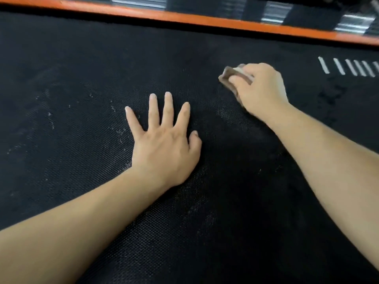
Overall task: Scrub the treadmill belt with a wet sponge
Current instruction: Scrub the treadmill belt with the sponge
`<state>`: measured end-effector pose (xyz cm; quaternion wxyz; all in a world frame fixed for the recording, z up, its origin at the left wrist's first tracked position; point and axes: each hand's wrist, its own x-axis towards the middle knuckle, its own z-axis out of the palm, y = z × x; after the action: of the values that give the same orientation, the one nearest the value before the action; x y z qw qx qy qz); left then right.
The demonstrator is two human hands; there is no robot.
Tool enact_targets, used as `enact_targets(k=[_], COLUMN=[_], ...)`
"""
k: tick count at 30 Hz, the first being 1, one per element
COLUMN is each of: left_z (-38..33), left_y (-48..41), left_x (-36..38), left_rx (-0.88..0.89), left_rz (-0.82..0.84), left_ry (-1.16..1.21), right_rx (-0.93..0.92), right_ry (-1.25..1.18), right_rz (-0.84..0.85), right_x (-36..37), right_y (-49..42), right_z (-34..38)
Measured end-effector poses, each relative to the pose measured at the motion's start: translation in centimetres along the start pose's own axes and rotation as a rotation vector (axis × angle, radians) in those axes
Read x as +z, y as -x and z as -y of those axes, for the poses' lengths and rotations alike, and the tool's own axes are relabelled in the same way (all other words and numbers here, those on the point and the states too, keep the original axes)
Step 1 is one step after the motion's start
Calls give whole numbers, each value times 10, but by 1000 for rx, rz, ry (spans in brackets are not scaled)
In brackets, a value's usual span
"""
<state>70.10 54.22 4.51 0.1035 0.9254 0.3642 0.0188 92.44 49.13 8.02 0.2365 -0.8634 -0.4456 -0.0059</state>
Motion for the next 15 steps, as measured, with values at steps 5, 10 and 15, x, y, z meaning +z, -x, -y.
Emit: enact_targets(k=[5,10,15], left_z=[-2,-3,-4], left_y=[-2,-2,-3], left_x=[0,0,-1], left_rx=[-14,-21,-31], left_rz=[-10,11,13], left_ry=[-20,-40,-46], right_rx=[-242,-55,-239], right_ry=[-50,-12,-67], right_rz=[109,-11,87], right_x=[14,5,22], right_y=[35,-23,5], right_z=[15,-16,0])
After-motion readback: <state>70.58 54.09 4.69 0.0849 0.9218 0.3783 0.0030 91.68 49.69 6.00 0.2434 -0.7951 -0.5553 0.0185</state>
